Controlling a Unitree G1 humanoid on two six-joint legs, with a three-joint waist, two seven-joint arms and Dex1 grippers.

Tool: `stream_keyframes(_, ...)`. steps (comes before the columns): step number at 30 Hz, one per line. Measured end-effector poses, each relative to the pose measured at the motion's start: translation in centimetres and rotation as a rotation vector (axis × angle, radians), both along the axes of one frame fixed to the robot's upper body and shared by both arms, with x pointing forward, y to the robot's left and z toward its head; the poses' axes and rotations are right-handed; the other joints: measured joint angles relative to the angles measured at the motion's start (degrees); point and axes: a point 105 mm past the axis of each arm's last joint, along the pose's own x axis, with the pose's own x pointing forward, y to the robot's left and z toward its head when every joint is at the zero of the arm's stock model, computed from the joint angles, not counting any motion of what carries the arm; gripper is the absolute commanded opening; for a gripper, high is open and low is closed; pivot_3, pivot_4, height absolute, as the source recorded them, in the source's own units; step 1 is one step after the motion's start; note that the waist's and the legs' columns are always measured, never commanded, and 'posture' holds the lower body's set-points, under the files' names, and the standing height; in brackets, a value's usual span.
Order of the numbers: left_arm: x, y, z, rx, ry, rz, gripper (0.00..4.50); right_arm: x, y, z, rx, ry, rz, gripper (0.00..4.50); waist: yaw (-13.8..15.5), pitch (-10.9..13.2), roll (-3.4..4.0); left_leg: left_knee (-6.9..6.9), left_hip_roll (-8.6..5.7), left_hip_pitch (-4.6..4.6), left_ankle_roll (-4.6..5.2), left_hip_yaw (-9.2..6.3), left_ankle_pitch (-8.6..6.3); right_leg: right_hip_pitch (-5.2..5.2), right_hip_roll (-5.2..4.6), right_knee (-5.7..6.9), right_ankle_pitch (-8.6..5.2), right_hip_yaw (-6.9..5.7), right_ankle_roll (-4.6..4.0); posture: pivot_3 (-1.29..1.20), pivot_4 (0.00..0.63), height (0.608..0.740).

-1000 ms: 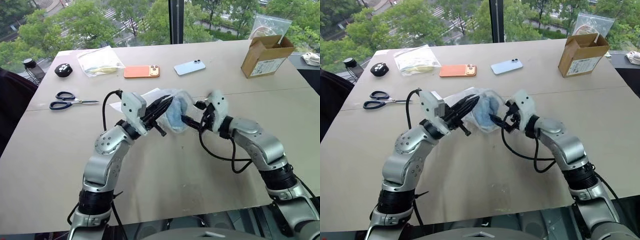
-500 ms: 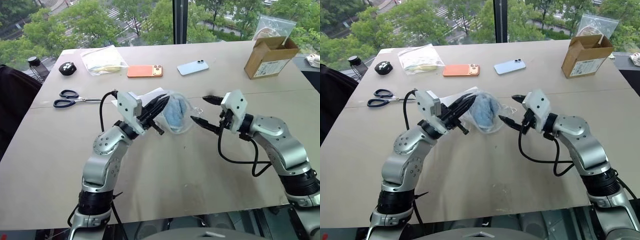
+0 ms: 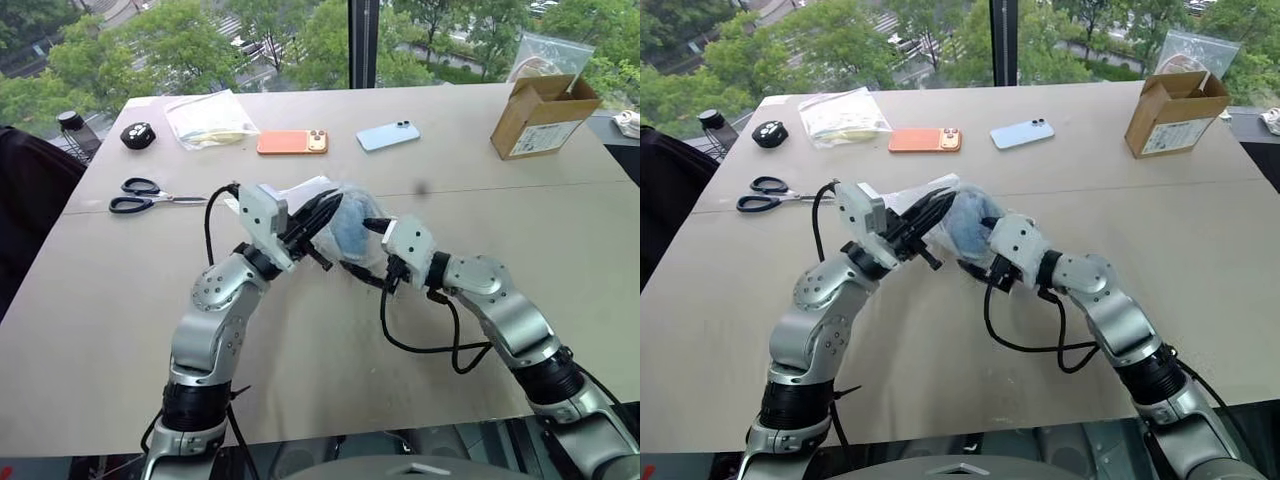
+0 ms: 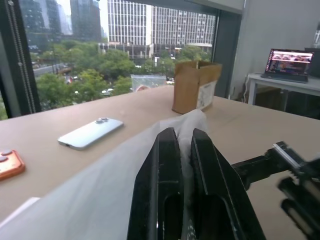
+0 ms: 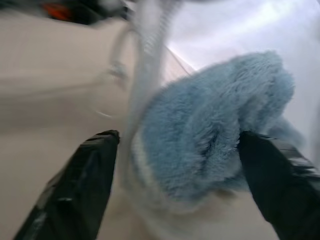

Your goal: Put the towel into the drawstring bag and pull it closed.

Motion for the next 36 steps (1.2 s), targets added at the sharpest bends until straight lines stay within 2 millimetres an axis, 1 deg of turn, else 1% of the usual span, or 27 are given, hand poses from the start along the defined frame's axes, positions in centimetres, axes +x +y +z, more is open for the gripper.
stream_keyframes(1,-0.1,-0.1,-0.1,0.002,0.003,-0.006,0.0,0.2,0.1,0.1,0.002,-0.004,-0.005,1.9,0.0,0.0,0.0,-0.01,0.02,0.0,0.0,0.0,0.0,-0.01,0.02,0.01,0.0,0.0,0.0,0.0,0.15,0.734)
stream_keyframes(2,-0.1,-0.1,-0.1,0.003,0.002,-0.006,0.0,0.3,0.2,0.2,0.006,-0.01,-0.006,1.57,0.0,0.0,0.0,-0.02,0.02,0.0,0.0,-0.01,0.0,-0.01,0.02,0.01,0.0,-0.01,0.0,0.0,0.15,0.734)
stream_keyframes(3,-0.1,0.0,-0.2,0.013,0.003,-0.008,0.0,0.3,0.5,0.7,0.027,-0.019,0.001,1.02,0.0,0.0,0.0,-0.02,0.02,0.0,0.0,-0.02,0.0,-0.01,0.02,0.0,0.0,-0.02,0.0,0.0,0.15,0.734)
stream_keyframes(4,-0.1,0.1,-0.3,0.022,0.004,-0.009,0.0,0.3,0.7,1.0,0.045,-0.02,0.008,0.75,0.0,0.0,0.0,-0.02,0.02,0.0,0.0,-0.02,0.0,-0.01,0.02,0.0,0.0,-0.01,0.0,0.0,0.15,0.734)
stream_keyframes(5,-0.2,0.1,-0.3,0.027,0.004,-0.011,0.0,0.3,0.8,1.3,0.061,-0.018,0.014,0.16,0.0,0.0,0.0,-0.02,0.02,0.0,0.0,-0.02,0.0,-0.01,0.01,-0.02,0.0,-0.02,0.0,0.0,0.15,0.734)
stream_keyframes(6,-0.2,0.2,-0.3,0.034,0.003,-0.015,0.0,0.1,1.0,1.6,0.097,0.003,0.03,0.06,0.0,0.0,0.0,-0.01,0.02,0.0,0.0,-0.02,0.0,-0.01,0.01,-0.03,0.0,-0.03,0.0,0.0,0.15,0.734)
stream_keyframes(7,-0.3,0.2,-0.4,0.038,0.002,-0.02,0.0,0.0,1.2,1.8,0.146,0.041,0.045,0.06,0.0,0.0,0.0,0.0,0.01,0.0,0.0,-0.02,0.0,0.0,0.01,-0.04,0.0,-0.02,0.0,0.0,0.15,0.734)
stream_keyframes(8,-0.3,0.2,-0.4,0.039,0.001,-0.022,0.0,0.0,1.3,1.8,0.16,0.056,0.05,0.06,0.0,0.0,0.0,0.0,0.01,0.0,0.0,-0.02,0.0,0.0,0.01,-0.04,0.0,-0.02,0.0,0.0,0.15,0.734)
stream_keyframes(9,-0.3,0.1,-0.4,0.044,-0.001,-0.028,0.0,-0.3,1.6,1.9,0.215,0.107,0.069,0.06,0.1,0.0,0.0,0.0,0.01,0.0,0.0,-0.02,0.0,0.0,0.0,-0.04,0.0,-0.03,0.0,0.0,0.15,0.734)
stream_keyframes(11,-0.5,0.2,-0.5,0.064,-0.008,-0.039,0.0,-0.5,1.6,2.2,0.319,0.215,0.089,0.06,0.0,0.0,0.0,0.0,0.01,0.0,0.0,-0.04,0.0,0.0,0.0,-0.03,0.0,-0.04,0.0,0.0,0.15,0.734)
stream_keyframes(14,-0.6,0.2,-0.4,0.069,-0.017,-0.052,0.0,-0.4,1.3,2.3,0.366,0.286,0.086,0.06,0.1,0.0,0.01,0.0,0.01,0.0,0.0,-0.05,0.0,0.0,0.0,-0.03,0.0,-0.04,0.0,0.0,0.15,0.734)
stream_keyframes(17,-0.7,0.1,-0.5,0.076,-0.015,-0.067,0.0,0.8,1.7,2.9,0.348,0.275,0.054,0.06,-0.3,0.0,0.02,-0.02,0.01,0.04,0.0,-0.03,0.0,-0.02,0.02,0.02,0.01,-0.01,-0.01,0.0,0.15,0.734)
stream_keyframes(18,-0.8,0.0,-0.6,0.078,-0.014,-0.073,0.0,1.1,1.9,3.2,0.329,0.258,0.047,0.79,-0.3,0.0,0.02,-0.04,0.02,0.05,0.0,-0.04,0.0,-0.02,0.03,0.02,0.01,-0.03,-0.01,0.0,0.15,0.734)
stream_keyframes(19,-0.8,-0.1,-0.6,0.078,-0.013,-0.078,0.0,1.3,2.3,3.5,0.318,0.244,0.05,1.07,-0.2,0.0,0.02,-0.05,0.02,0.05,0.0,-0.07,0.0,-0.02,0.02,0.01,0.0,-0.06,-0.01,0.0,0.15,0.734)
stream_keyframes(21,-0.8,-0.1,-0.5,0.069,-0.015,-0.077,0.0,1.2,2.4,3.6,0.316,0.249,0.058,2.03,-0.1,0.0,0.02,-0.06,0.02,0.04,-0.01,-0.08,0.0,-0.01,0.0,-0.03,0.0,-0.07,-0.01,0.0,0.15,0.734)
stream_keyframes(23,-0.4,0.2,-0.2,0.03,-0.007,-0.055,0.0,0.5,1.7,3.2,0.3,0.26,0.067,2.95,0.2,0.0,0.01,-0.01,-0.01,-0.04,0.0,-0.09,0.0,-0.01,-0.03,-0.09,0.0,-0.1,-0.01,0.0,0.15,0.734)
stream_keyframes(24,-0.1,0.5,-0.2,0.02,0.002,-0.041,0.0,0.1,1.3,3.1,0.296,0.267,0.079,2.95,0.3,0.0,0.0,0.0,-0.04,-0.05,0.0,-0.09,0.0,-0.01,-0.06,-0.1,0.0,-0.1,-0.01,0.0,0.15,0.734)
stream_keyframes(25,0.2,0.9,-0.1,0.01,0.011,-0.022,0.0,-0.6,0.3,3.0,0.304,0.283,0.101,2.95,0.3,0.0,-0.01,0.02,-0.05,-0.07,0.0,-0.09,-0.01,0.0,-0.06,-0.12,0.0,-0.1,-0.01,0.0,0.15,0.734)
stream_keyframes(26,0.4,1.2,0.0,0.009,0.01,-0.011,0.0,-1.4,-1.3,3.0,0.305,0.295,0.118,2.95,0.4,0.0,-0.01,0.03,-0.06,-0.09,0.01,-0.09,-0.01,0.01,-0.08,-0.16,0.0,-0.1,0.0,0.0,0.15,0.734)
stream_keyframes(27,0.4,1.4,0.0,0.014,0.009,-0.007,0.0,-1.5,-2.1,3.0,0.302,0.299,0.114,2.95,0.4,0.0,-0.01,0.03,-0.06,-0.08,0.01,-0.09,-0.01,0.03,-0.08,-0.16,0.0,-0.1,0.0,0.0,0.15,0.734)
stream_keyframes(29,0.4,1.4,0.0,0.017,0.008,-0.007,0.0,-1.6,-4.7,2.8,0.272,0.295,0.08,2.95,0.3,0.0,-0.01,0.02,-0.05,-0.03,0.02,-0.09,-0.01,0.06,-0.07,-0.13,0.0,-0.1,0.0,0.0,0.15,0.734)
stream_keyframes(31,0.4,1.4,0.0,0.016,0.009,-0.007,0.0,-0.8,-7.2,2.3,0.209,0.275,-0.003,2.95,0.1,0.0,-0.02,-0.01,-0.03,0.01,0.02,-0.08,-0.01,0.09,-0.05,-0.07,0.0,-0.09,-0.01,0.0,0.15,0.734)
stream_keyframes(32,0.4,1.4,0.0,0.016,0.009,-0.008,0.0,-0.4,-8.1,2.0,0.178,0.26,-0.037,2.95,0.0,0.0,-0.01,-0.01,-0.01,0.04,0.02,-0.06,-0.01,0.08,-0.03,-0.04,0.0,-0.07,-0.01,0.0,0.15,0.734)
stream_keyframes(34,0.4,1.3,-0.1,0.015,0.012,-0.013,0.0,1.6,-10.7,0.5,0.026,0.188,-0.174,2.95,-0.1,0.0,-0.01,-0.03,0.01,0.1,0.01,-0.03,-0.01,0.08,-0.01,0.02,0.0,-0.06,-0.01,0.0,0.15,0.734)
stream_keyframes(35,0.4,1.3,-0.1,0.014,0.012,-0.014,0.0,2.5,-11.5,-0.2,-0.052,0.157,-0.221,2.95,-0.2,0.0,-0.01,-0.03,0.02,0.11,0.01,0.0,0.0,0.08,0.0,0.03,0.01,-0.05,-0.02,0.0,0.15,0.734)
stream_keyframes(36,0.4,1.3,-0.1,0.014,0.013,-0.014,0.0,3.1,-11.8,-0.8,-0.097,0.136,-0.246,2.95,-0.2,0.0,-0.01,-0.03,0.04,0.11,0.0,0.0,0.0,0.08,0.01,0.04,0.01,-0.05,-0.02,0.0,0.15,0.734)
